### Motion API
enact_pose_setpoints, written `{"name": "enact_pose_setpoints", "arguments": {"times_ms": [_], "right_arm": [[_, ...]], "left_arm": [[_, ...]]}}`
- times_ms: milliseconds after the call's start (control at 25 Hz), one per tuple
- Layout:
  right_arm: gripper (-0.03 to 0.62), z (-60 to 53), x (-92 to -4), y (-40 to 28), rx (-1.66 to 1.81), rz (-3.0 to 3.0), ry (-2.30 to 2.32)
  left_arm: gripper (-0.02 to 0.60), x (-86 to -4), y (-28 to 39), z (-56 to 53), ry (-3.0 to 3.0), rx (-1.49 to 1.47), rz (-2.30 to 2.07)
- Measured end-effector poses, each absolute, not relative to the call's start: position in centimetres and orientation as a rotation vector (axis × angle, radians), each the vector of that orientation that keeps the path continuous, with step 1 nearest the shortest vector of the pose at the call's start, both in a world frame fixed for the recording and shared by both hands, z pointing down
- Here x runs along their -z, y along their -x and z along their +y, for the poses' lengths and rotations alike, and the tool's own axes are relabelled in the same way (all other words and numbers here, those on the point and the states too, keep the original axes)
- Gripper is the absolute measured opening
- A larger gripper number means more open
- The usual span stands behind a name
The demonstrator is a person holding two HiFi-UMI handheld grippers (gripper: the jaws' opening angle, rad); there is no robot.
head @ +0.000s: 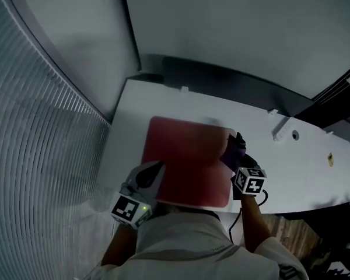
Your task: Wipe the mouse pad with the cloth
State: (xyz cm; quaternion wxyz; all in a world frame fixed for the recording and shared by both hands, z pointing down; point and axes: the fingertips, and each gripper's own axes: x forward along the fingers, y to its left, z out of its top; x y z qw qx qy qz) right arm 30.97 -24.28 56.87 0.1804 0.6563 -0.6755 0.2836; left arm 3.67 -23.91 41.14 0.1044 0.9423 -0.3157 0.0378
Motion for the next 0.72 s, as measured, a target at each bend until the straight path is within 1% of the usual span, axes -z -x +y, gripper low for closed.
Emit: {"name": "enact_pose_setpoints", "arguments": {"times_ms": [160, 360, 480, 600, 720], "right_arm": [[0.048, -26.9, -55.3, -22.5, -0.839, -2.115, -1.702], [0.048, -30.2, -56.6, -10.2, -0.910, -2.296, -1.435], [0.048, -31.2, -56.8, -3.2, -0.870, -2.363, -1.251], [0.048, -31.9, -57.8, 2.6, -0.857, -2.403, -1.124], [0.048, -32.8, -60.1, 6.8, -0.979, -2.392, -1.059]], "left_arm": [[0.002, -41.2, 0.2, -23.7, -2.749, -0.103, -1.018], [0.002, -42.4, 4.8, -23.4, -2.698, -0.071, -1.103], [0.002, -42.5, 7.6, -22.8, -2.657, -0.064, -1.178], [0.002, -43.2, 10.0, -22.6, -2.635, -0.063, -1.222], [0.002, -43.6, 12.2, -22.4, -2.616, -0.061, -1.256]]}}
